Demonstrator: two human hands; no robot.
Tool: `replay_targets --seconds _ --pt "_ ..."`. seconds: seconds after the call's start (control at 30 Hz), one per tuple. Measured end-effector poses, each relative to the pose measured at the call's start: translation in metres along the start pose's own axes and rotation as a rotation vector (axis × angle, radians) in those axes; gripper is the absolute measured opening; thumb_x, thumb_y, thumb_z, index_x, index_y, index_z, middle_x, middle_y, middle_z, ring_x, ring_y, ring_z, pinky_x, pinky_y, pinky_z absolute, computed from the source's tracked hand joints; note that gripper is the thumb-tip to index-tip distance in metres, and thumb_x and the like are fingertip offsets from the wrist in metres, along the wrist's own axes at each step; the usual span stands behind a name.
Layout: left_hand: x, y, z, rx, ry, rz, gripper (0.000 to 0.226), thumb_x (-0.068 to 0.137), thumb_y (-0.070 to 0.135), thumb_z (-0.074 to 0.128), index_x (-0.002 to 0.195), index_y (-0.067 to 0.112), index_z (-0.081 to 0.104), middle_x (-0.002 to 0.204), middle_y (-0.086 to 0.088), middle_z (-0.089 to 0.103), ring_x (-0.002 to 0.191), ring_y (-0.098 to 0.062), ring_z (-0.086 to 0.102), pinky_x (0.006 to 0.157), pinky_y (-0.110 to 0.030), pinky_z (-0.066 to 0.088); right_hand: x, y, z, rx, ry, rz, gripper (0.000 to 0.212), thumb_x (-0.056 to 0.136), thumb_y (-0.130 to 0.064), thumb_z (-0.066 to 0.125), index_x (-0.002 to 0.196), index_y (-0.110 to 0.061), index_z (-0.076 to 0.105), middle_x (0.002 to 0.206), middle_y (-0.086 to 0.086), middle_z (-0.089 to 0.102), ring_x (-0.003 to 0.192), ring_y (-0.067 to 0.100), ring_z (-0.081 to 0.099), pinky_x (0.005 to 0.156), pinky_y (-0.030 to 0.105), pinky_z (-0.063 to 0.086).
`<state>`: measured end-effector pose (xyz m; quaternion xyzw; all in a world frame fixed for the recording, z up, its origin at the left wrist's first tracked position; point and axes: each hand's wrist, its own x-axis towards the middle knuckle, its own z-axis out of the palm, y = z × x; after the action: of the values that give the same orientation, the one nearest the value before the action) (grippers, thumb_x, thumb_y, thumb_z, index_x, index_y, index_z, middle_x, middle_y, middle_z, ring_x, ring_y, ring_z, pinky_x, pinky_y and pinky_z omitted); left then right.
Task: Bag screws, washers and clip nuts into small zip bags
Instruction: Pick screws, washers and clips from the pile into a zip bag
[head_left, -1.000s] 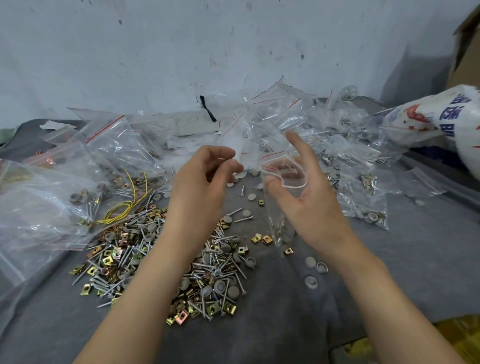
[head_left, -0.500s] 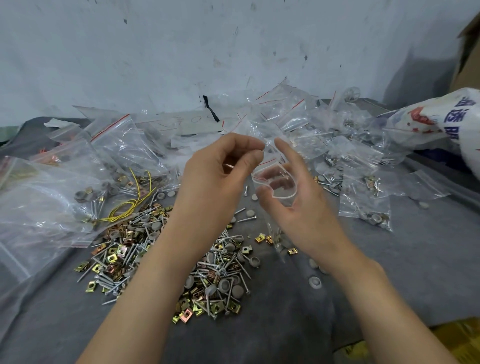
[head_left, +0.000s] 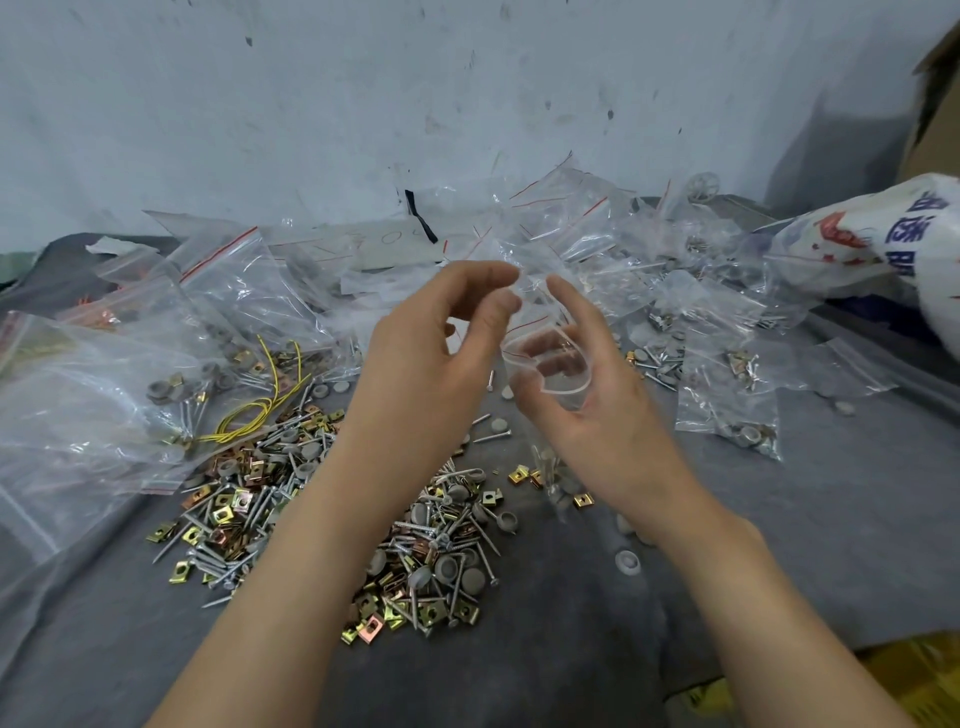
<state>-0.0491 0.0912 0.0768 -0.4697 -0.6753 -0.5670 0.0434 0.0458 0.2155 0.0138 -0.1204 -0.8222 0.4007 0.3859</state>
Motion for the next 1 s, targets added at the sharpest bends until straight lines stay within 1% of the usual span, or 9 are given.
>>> replay_targets --seconds 0.07,0.13,0.23,0.3,0.37,0.53,0.67,0.77,1.0 --pt "0.001 -0.006 -0.003 0.002 0.053 -0.028 0.016 0.1 0.029 0.054 0.111 0.033 0.065 0.097 0.016 0.071 0.096 0.0 0.063 0.078 -0.014 0.046 0.0 0.0 -0.001 -0.01 0.014 0.007 0.07 0.088 -0.051 0.061 0.147 -0.057 0.024 0.111 -0.03 0.061 0.113 0.001 0.059 0.095 0.045 0.054" --pt "0.002 -0.018 -0.005 0.074 0.024 -0.09 0.017 0.1 0.029 0.053 0.112 0.033 0.064 0.095 0.015 0.07 0.09 0.003 0.062 0.072 -0.011 0.045 0.001 0.0 -0.002 -0.003 0.025 0.007 0.071 0.087 -0.05 0.061 0.148 -0.055 0.025 0.11 -0.028 0.062 0.112 0.002 0.059 0.093 0.044 0.055" --pt "-0.001 -0.039 -0.008 0.347 -0.281 -0.201 0.019 0.1 0.033 0.051 0.115 0.031 0.063 0.094 0.016 0.067 0.079 0.005 0.059 0.065 -0.009 0.041 0.001 0.0 -0.006 0.008 0.02 0.009 0.073 0.086 -0.049 0.061 0.149 -0.054 0.025 0.109 -0.027 0.062 0.109 0.002 0.06 0.09 0.043 0.057" --pt "-0.008 -0.047 -0.006 0.502 -0.497 -0.226 0.022 0.1 0.034 0.052 0.117 0.028 0.064 0.096 0.017 0.064 0.086 0.002 0.06 0.074 -0.015 0.046 0.001 0.0 -0.008 0.012 0.013 0.01 0.073 0.086 -0.051 0.061 0.149 -0.056 0.024 0.109 -0.028 0.061 0.108 0.001 0.06 0.089 0.042 0.057" --pt "-0.015 -0.051 -0.002 0.612 -0.646 -0.232 0.023 0.099 0.034 0.053 0.119 0.027 0.064 0.105 0.013 0.067 0.098 -0.006 0.062 0.09 -0.028 0.05 0.001 0.0 -0.009 0.02 0.012 0.013 0.074 0.085 -0.052 0.06 0.149 -0.056 0.023 0.109 -0.028 0.061 0.107 0.0 0.059 0.088 0.04 0.057" --pt "-0.022 -0.053 0.003 0.716 -0.846 -0.232 0.025 0.096 0.038 0.058 0.12 0.032 0.064 0.121 0.006 0.059 0.114 -0.015 0.055 0.101 -0.039 0.044 0.002 0.001 -0.009 0.022 0.021 0.013 0.073 0.087 -0.05 0.059 0.15 -0.053 0.023 0.109 -0.028 0.06 0.107 -0.003 0.058 0.084 0.024 0.051" --pt "-0.021 -0.053 0.002 0.725 -0.915 -0.243 0.027 0.094 0.044 0.06 0.119 0.036 0.064 0.125 0.005 0.051 0.119 -0.017 0.047 0.104 -0.042 0.04 0.001 0.002 -0.01 0.021 0.022 0.011 0.072 0.088 -0.047 0.06 0.15 -0.054 0.024 0.109 -0.03 0.06 0.107 -0.003 0.058 0.087 0.03 0.053" --pt "-0.022 -0.053 0.004 0.749 -0.912 -0.227 0.027 0.094 0.045 0.058 0.119 0.035 0.063 0.125 0.005 0.051 0.119 -0.017 0.046 0.104 -0.041 0.04 0.001 0.003 -0.01 0.019 0.03 0.011 0.071 0.088 -0.049 0.059 0.149 -0.055 0.024 0.109 -0.03 0.06 0.107 -0.004 0.058 0.085 0.026 0.05" --pt "-0.034 -0.06 0.027 0.795 -0.663 -0.114 0.032 0.098 0.05 0.046 0.12 0.029 0.057 0.119 0.004 0.057 0.115 -0.02 0.051 0.098 -0.04 0.041 0.002 0.003 -0.009 0.017 0.039 0.014 0.07 0.088 -0.049 0.06 0.149 -0.055 0.025 0.11 -0.03 0.061 0.109 -0.005 0.058 0.088 0.03 0.052"
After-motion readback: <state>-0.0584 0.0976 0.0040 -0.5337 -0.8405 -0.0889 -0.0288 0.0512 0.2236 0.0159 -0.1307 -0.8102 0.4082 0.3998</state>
